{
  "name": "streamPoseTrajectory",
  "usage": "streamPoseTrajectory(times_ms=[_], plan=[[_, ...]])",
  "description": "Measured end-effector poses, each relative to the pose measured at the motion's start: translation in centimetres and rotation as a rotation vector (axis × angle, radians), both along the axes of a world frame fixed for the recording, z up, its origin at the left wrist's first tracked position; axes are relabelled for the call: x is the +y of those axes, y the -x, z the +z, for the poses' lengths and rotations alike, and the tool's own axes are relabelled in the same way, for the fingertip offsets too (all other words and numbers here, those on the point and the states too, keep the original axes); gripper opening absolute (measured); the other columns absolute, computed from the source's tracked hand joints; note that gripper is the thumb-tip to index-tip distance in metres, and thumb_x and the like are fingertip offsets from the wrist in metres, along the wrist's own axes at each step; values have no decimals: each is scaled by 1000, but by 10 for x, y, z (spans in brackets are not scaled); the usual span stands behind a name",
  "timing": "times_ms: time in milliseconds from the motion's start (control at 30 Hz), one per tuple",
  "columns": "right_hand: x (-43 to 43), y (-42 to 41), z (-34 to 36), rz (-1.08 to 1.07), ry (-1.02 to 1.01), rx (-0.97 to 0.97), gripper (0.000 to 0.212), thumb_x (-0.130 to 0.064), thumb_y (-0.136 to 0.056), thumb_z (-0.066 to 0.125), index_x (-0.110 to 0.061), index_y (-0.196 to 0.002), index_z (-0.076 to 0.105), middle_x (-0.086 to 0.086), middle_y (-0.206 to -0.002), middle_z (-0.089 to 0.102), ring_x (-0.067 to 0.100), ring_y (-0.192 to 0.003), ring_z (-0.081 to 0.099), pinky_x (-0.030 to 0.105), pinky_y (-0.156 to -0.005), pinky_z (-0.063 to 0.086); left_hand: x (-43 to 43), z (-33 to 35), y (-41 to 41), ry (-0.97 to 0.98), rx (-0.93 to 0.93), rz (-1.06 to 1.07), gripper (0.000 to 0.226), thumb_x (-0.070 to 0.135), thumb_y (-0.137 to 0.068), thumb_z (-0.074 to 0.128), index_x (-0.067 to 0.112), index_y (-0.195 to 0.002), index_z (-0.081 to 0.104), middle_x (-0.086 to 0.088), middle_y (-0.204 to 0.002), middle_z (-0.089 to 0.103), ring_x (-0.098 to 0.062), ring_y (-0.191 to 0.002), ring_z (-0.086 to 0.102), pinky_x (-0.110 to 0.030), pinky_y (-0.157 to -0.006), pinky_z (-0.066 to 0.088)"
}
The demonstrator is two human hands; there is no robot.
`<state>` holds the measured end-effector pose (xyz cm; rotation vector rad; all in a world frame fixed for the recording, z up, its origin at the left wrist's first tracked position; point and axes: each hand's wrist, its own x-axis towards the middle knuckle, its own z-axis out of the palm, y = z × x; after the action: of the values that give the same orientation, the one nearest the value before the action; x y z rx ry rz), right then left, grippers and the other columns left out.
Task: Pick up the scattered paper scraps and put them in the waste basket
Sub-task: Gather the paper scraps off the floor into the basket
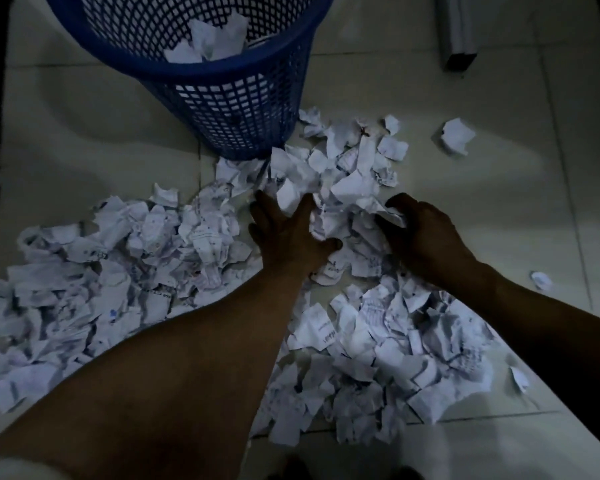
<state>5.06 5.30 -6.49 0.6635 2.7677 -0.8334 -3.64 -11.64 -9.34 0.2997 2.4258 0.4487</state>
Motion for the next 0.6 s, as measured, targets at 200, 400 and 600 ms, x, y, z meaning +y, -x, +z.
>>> streamPoseTrajectory(times_ms=[200,400,600], plan=[[-1,-3,6,-38,35,29,27,-38,-93,53,-16,-109,55,14,-85,61,35,-84,59,31,-66,35,3,-6,-14,-106,194,-21,37,34,-92,54,20,-127,51,-16,-145,24,-37,-127,27,-45,-101,36],[-10,8,20,-66,86,21,25,-38,-95,51,-15,-106,56,9,-80,60,30,-77,57,28,-65,33,-2,7,-9,-138,48,24,35,22,-97,46,15,-131,47,-23,-141,33,-40,-128,35,-41,-103,36],[-20,27,37,-76,177,71,22,-38,-96,49,-16,-96,55,4,-80,60,23,-74,56,25,-67,34,-11,39,9,-227,-31,158,40,26,-95,48,12,-132,46,-21,-129,50,-36,-115,51,-33,-94,43]])
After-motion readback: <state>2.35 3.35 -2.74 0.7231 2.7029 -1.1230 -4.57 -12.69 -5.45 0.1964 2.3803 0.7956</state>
